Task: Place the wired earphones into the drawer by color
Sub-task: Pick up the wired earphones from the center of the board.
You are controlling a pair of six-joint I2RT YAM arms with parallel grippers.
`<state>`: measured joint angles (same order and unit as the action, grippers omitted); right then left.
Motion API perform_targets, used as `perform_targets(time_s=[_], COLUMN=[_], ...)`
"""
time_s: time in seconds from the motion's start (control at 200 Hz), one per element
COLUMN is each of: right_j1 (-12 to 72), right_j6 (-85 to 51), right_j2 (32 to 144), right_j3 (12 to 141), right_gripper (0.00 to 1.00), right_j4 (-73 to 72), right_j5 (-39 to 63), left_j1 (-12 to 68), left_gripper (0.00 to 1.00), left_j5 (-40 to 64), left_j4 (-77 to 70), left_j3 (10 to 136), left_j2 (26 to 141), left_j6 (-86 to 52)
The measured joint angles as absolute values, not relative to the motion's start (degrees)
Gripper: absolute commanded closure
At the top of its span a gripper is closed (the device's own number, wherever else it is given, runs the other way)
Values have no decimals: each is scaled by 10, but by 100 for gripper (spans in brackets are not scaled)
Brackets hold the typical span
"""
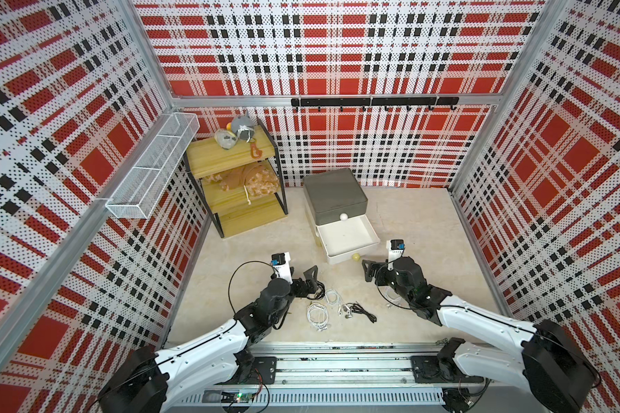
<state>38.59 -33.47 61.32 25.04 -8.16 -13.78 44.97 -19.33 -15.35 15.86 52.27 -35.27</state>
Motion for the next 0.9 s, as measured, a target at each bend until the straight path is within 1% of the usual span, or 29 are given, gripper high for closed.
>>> perform_targets(time_s=[0.135, 0.225, 0.371, 0.516, 0.601, 0.727, 0.902], right_j1=[386, 386, 386, 386, 386, 386, 386], right_j6=[-337, -348, -363, -369, -371, -371, -372], right_j2=[530, 481, 421, 381, 363, 336, 308], right_j3=[225, 211, 191, 171, 162, 152, 144], right_gripper=[0, 0, 0, 0, 0, 0, 0], right_j4=[-35, 1, 46, 71, 78, 84, 90], right_j5=[-166, -186, -214, -230, -240, -250, -256], left_j1=[458, 464, 478, 498, 519, 555, 592], left_gripper=[0, 3, 9, 17, 17, 23, 28], left_j5=[-178, -168, -159, -152, -151, -153, -163], left_j4=[-79, -38, 27, 77, 100, 129, 163], left_j3=[161, 161, 167, 190, 202, 214, 220], left_j2=[514, 504, 493, 501, 516, 546, 587], left_j6=[-375, -387, -403, -419, -428, -447, -473])
